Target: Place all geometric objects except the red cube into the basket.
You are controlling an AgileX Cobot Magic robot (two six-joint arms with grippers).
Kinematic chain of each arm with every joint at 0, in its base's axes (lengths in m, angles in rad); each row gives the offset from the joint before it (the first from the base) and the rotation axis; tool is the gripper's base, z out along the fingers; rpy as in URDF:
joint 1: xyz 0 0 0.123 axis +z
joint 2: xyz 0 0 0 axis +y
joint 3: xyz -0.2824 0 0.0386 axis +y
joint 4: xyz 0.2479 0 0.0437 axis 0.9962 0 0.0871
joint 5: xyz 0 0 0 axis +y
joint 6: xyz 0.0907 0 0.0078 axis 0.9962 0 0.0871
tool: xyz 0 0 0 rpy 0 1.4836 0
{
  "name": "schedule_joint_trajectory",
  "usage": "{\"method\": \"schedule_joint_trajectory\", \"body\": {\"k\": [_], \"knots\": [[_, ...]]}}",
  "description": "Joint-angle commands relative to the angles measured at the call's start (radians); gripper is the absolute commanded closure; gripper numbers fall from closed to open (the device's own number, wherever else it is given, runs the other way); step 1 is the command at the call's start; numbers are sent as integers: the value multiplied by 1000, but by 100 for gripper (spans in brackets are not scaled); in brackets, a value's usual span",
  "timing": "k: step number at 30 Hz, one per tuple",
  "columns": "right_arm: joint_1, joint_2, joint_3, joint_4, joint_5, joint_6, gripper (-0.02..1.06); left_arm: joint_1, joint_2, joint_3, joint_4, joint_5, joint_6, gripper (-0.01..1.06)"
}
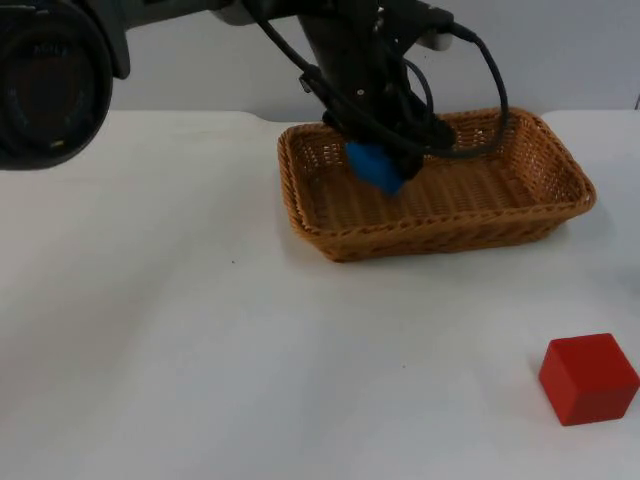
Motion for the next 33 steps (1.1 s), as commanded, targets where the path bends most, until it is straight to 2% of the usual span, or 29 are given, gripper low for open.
{"method": "schedule_joint_trajectory", "body": {"k": [1,8,10,11,13,15,16,20,21,23,25,28,33], "knots": [[-9,-3,-6,-1,9,2,-1,5,-5,-10,-2,-29,-15,105],[-9,-3,-6,-1,10,2,-1,5,34,-10,-4,-19,-15,105],[-9,-3,-6,-1,10,2,-1,5,40,-10,-7,-19,-15,98],[-9,-3,-6,-1,10,2,-1,5,40,-10,-7,-19,-15,98],[-9,-3,-6,-1,10,2,-1,5,41,-10,-7,-19,-15,83],[-9,-3,-6,-1,10,2,-1,5,41,-10,-7,-19,-15,62],[-9,-3,-6,-1,10,2,-1,5,41,-10,-7,-19,-15,62],[-9,-3,-6,-1,10,2,-1,5,39,-12,-25,-6,-15,22],[-9,-3,-6,-1,10,2,-1,5,39,-12,-25,-6,-15,22],[-9,-3,-6,-1,10,-2,-1,5,27,-12,-43,11,-15,13],[-9,-3,-6,-1,10,-2,-1,5,9,-14,-57,31,-15,9],[-9,-3,-6,-1,10,-2,-1,5,-21,-14,-60,60,-15,9],[-9,-3,-6,-1,10,-2,-1,5,-111,-14,-66,168,-15,9]]}}
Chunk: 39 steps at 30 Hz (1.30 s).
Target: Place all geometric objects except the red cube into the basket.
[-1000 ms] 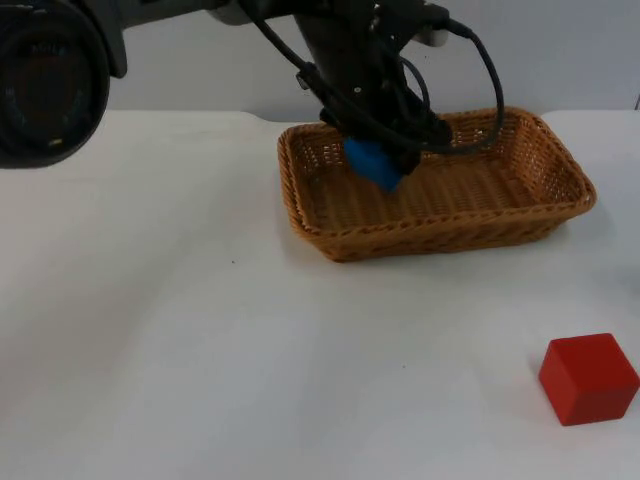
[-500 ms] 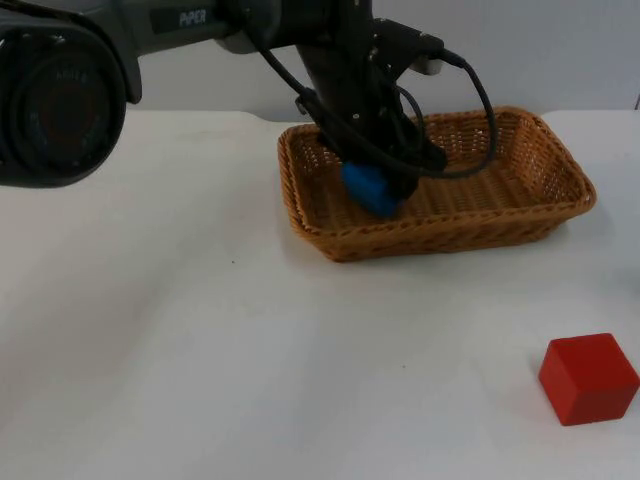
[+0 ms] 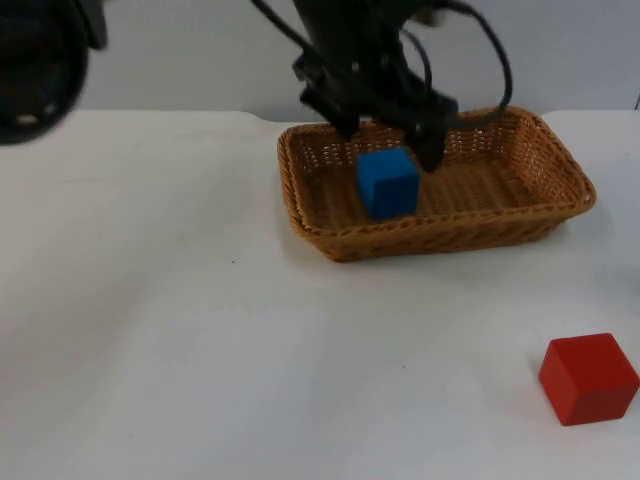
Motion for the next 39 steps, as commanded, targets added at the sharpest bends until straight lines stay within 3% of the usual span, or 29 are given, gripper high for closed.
{"method": "schedule_joint_trajectory", "body": {"k": [1,5,9,14,20,25,31,32,36,39], "knots": [[-9,-3,-6,4,-3,-4,-1,-2,-47,-8,-16,59,-7,9],[-9,-3,-6,4,-1,-4,-1,2,-97,-6,-21,126,-14,9],[-9,-3,-6,4,-1,-4,-1,22,-112,-6,-112,183,-35,9],[-9,-3,-6,4,-1,-4,-1,25,-117,11,-112,183,-35,9],[-9,-3,-6,4,-1,-4,-1,33,-176,131,-109,183,-45,9],[-9,-3,-6,4,3,-4,-1,33,-262,252,-17,183,-107,9],[-9,-3,-6,8,3,-4,-1,33,-444,527,18,31,-131,9],[-9,-3,-6,8,3,-4,-1,33,-444,527,18,31,-131,9],[-9,-3,-6,8,5,-4,-1,33,-605,807,87,-119,-165,9],[-9,-3,-6,10,5,-4,-1,33,-662,899,111,-159,-193,9]]}}
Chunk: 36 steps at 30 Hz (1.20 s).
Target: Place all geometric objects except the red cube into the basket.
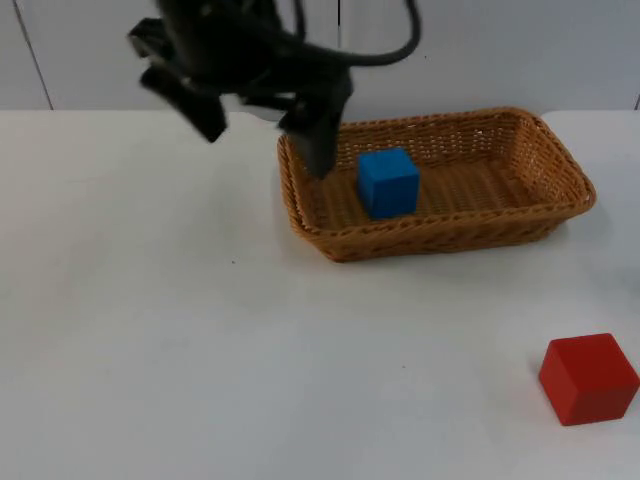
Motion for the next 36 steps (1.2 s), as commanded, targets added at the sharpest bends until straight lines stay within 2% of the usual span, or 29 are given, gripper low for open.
{"method": "schedule_joint_trajectory", "body": {"k": [1,3,4,6,11,12,16,17,21,27,31,34,36], "knots": [[-9,-3,-6,10,1,-4,-1,3,-62,66,29,-54,-31,9],[-9,-3,-6,10,1,-4,-1,15,-124,166,43,-97,-62,9],[-9,-3,-6,10,1,-4,-1,15,-124,166,43,-97,-62,9],[-9,-3,-6,12,1,-4,-1,64,-190,262,32,-133,-69,9],[-9,-3,-6,33,1,-8,-1,192,-281,394,22,-135,-69,9],[-9,-3,-6,33,1,-8,-1,192,-281,394,22,-135,-69,9],[-9,-3,-6,33,1,-8,-1,314,-345,487,17,-131,-54,9],[-9,-3,-6,33,1,-8,-1,314,-345,487,17,-131,-54,9],[-9,-3,-6,33,-1,-8,-1,440,-424,594,-121,-131,79,9],[-9,-3,-6,33,-1,-8,-1,501,-530,690,-205,-136,171,9],[-9,-3,-6,33,-1,-8,-1,501,-604,705,-199,-129,168,9],[-9,-3,-6,33,-1,-8,-1,501,-641,737,-156,-122,110,0],[-9,-3,-6,33,-1,-8,-1,501,-644,742,-150,-124,101,0]]}}
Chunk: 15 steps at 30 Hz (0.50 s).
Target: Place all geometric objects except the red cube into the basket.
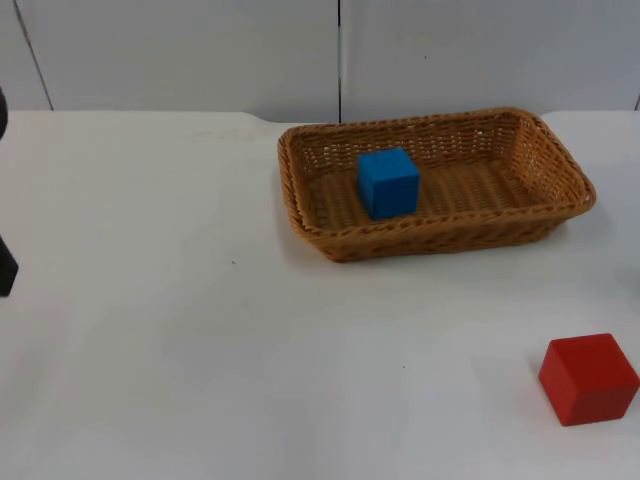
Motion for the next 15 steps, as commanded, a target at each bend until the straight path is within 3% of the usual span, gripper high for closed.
{"method": "schedule_joint_trajectory", "body": {"k": [1,15], "knots": [[-9,-3,-6,1,-1,-8,-1,4,-12,14,17,3,-25,0],[-9,5,-6,-5,-30,-8,-1,4,-12,18,-21,-3,-25,0]]}}
